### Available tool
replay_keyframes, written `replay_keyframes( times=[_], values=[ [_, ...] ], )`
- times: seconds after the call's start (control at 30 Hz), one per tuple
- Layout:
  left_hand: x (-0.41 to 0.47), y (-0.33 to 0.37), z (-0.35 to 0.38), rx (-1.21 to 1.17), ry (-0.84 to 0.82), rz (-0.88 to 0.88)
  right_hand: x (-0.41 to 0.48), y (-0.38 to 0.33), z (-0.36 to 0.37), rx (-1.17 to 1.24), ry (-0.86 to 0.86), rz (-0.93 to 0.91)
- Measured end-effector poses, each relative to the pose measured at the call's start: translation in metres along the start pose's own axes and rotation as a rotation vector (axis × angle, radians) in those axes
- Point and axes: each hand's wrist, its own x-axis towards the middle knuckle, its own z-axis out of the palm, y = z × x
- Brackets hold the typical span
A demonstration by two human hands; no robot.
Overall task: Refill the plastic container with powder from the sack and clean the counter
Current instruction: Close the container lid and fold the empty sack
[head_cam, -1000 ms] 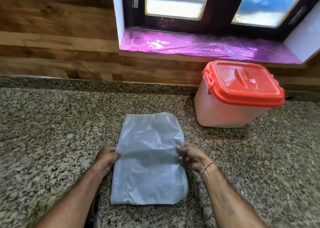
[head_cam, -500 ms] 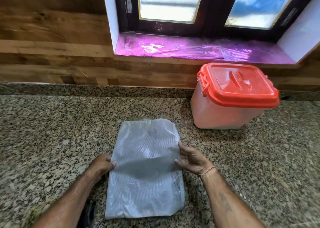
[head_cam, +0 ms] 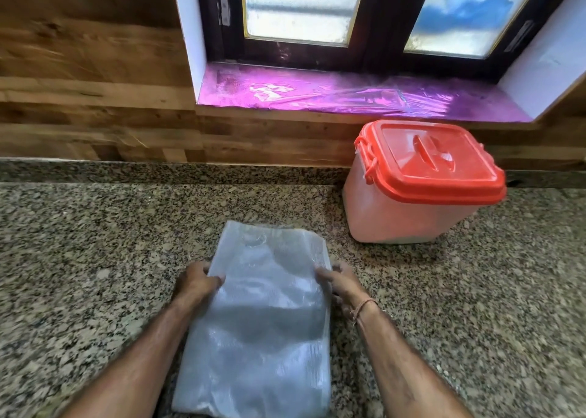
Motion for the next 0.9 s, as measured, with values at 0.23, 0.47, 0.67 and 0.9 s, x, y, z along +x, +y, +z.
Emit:
replay_keyframes(
  times=[0.23,0.47,0.67,0.9],
  values=[
    [0.017,0.01,0.0,-0.327,-0.035,0.005,0.041,-0.035,-0.002,-0.118,-0.047,-0.144],
    [0.043,0.037,0.002,-0.481,0.032,-0.02,0.059,-0.055,0.001,-0.389,-0.185,-0.281],
    [0.051,0.042,0.001,-0.636,0.078,-0.02,0.057,-0.072,0.006,-0.423,-0.383,-0.338],
    [0.048,0.046,-0.003,-0.669,0.19,-0.019,0.065,-0.073,-0.008,-0.404,-0.241,-0.31]
  ],
)
